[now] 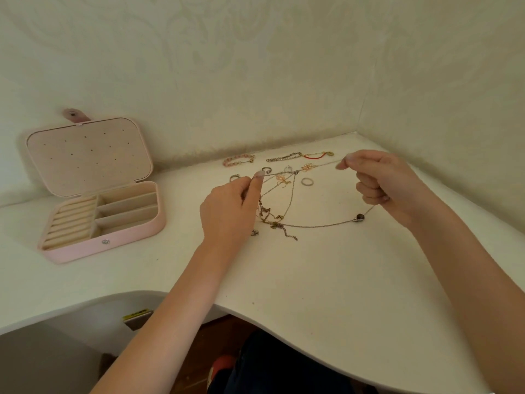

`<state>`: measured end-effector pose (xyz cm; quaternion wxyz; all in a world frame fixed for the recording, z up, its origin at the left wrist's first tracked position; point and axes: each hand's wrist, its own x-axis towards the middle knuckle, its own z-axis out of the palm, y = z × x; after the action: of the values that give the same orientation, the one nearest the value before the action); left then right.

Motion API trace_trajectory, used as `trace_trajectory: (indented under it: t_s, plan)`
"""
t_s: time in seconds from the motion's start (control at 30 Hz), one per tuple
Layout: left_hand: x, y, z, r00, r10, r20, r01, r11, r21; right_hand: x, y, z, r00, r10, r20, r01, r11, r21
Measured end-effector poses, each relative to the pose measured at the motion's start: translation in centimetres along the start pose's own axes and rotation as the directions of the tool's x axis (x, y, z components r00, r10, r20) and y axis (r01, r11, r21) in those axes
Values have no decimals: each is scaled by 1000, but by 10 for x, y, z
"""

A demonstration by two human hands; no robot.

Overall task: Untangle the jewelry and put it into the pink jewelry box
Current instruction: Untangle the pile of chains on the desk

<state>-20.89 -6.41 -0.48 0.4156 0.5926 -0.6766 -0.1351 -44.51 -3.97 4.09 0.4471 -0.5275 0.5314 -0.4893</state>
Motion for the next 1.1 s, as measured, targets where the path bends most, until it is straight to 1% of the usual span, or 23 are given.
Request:
trace_trajectory:
  t_s: [0.03,0.1,0.17,0.2,0.3,0.37,0.43,0.47,0.5,0.53,0.57,0.6,0.67,0.7,0.77,0.83,0.9,1.0,1.1]
  plan:
    - [0,0,-1,1000,4,-19,-4,1000,31,-1,-1,-3,1000,-2,23,4,996,-93]
    - [0,0,-2,998,10,-59,-8,999,30,-5,-4,-10,987,48,152,-12,973,-229]
    - [0,0,-3,997,7,-79,-10,999,-38,-10,-7,-12,945,133,298,-10,925,-380]
    - [-1,0,-3,997,3,-75,-9,997,-82,-12,-7,-11,921,172,350,4,893,-450]
    - [-1,1,-2,999,-23,-28,17,979,-203,-15,-4,-1,853,265,450,69,798,-599]
    - [-2,4,-2,998,-59,4,57,958,-282,-16,-4,6,819,314,480,82,765,-639]
    - [-2,6,-3,996,-88,28,93,937,-337,-15,-2,9,828,320,461,55,770,-635]
    - [-2,7,-4,995,-94,39,102,928,-358,-14,-1,11,852,284,439,62,778,-625]
    - [-3,7,-5,994,-93,51,105,919,-381,-12,1,14,891,210,402,89,788,-609]
    - [-3,8,-5,994,-85,66,105,908,-405,-9,4,18,932,103,349,132,798,-588]
    - [-3,8,-6,994,-74,84,103,899,-426,-5,8,24,957,-4,290,173,811,-559]
    - [-3,9,-6,992,-58,110,101,891,-443,-1,11,33,963,-79,257,207,829,-520]
    - [-4,10,-6,985,-25,171,105,872,-479,4,18,53,947,-149,285,264,867,-423]
    - [-4,11,-6,980,-15,199,115,859,-499,6,22,64,937,-148,317,269,884,-382]
    - [-4,12,-7,971,-12,240,145,827,-543,7,25,81,922,-103,373,229,922,-313]
    - [-3,12,-8,965,-19,262,168,811,-561,6,26,90,920,-43,389,141,964,-227]
    - [-2,13,-9,953,-37,300,207,804,-558,4,26,91,921,-23,389,83,987,-140]
    - [-3,16,-10,931,-46,361,254,794,-553,3,25,89,920,-16,393,59,993,-99]
    - [-5,19,-12,897,-18,441,284,788,-546,2,24,92,906,-13,423,50,996,-76]
